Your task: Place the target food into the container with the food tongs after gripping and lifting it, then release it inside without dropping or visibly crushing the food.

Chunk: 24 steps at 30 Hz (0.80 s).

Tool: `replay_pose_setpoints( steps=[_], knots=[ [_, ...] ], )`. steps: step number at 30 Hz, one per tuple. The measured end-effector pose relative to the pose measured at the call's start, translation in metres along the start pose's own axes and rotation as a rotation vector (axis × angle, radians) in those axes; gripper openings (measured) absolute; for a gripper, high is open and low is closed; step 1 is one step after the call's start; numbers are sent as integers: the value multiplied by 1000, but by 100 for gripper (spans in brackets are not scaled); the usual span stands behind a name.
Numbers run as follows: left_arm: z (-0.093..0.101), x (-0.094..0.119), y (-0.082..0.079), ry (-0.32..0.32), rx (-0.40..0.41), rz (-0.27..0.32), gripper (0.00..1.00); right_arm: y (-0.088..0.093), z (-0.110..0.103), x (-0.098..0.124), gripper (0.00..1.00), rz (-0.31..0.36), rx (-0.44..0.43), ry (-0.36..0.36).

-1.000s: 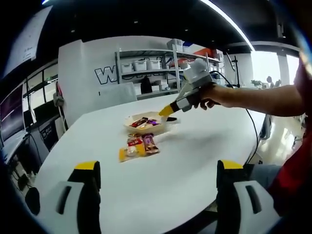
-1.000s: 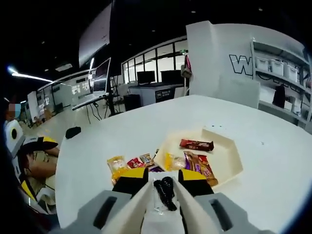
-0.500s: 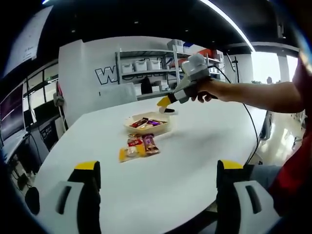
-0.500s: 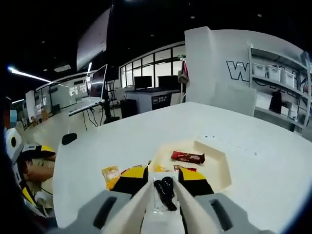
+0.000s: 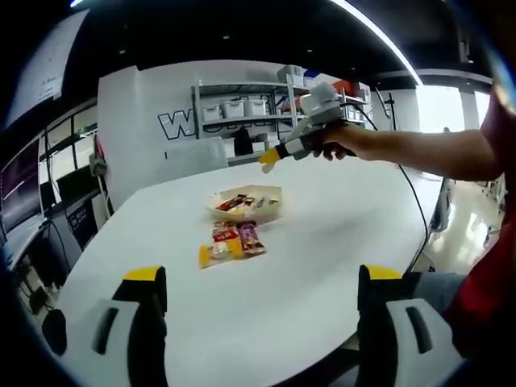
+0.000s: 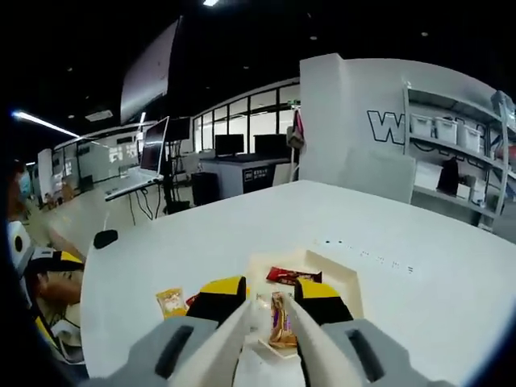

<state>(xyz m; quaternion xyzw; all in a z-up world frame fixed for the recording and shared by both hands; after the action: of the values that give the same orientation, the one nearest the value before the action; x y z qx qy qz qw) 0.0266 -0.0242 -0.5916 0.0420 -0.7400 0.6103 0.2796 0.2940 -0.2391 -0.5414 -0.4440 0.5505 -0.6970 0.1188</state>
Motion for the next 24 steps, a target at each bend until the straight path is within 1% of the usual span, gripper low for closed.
replay_pose_setpoints(
  steps=[24],
  knots=[
    [-3, 1, 0, -6, -2, -5, 96, 3, -4, -3, 21, -8, -14, -31]
  ],
)
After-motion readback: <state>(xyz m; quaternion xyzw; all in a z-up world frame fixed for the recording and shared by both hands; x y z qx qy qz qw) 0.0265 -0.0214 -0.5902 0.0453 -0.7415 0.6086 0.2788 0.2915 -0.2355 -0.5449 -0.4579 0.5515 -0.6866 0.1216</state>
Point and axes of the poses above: the point that each gripper's makers call its tool centre point, and the gripper's own axes: x roughly backward along the fingers, z roughly to its right, y roughly out of its underside, the point moved 10 cm from there along x, roughly backward along the fingers, and after that the axes turned 10 degrees about -z, right-handed, at the moved point
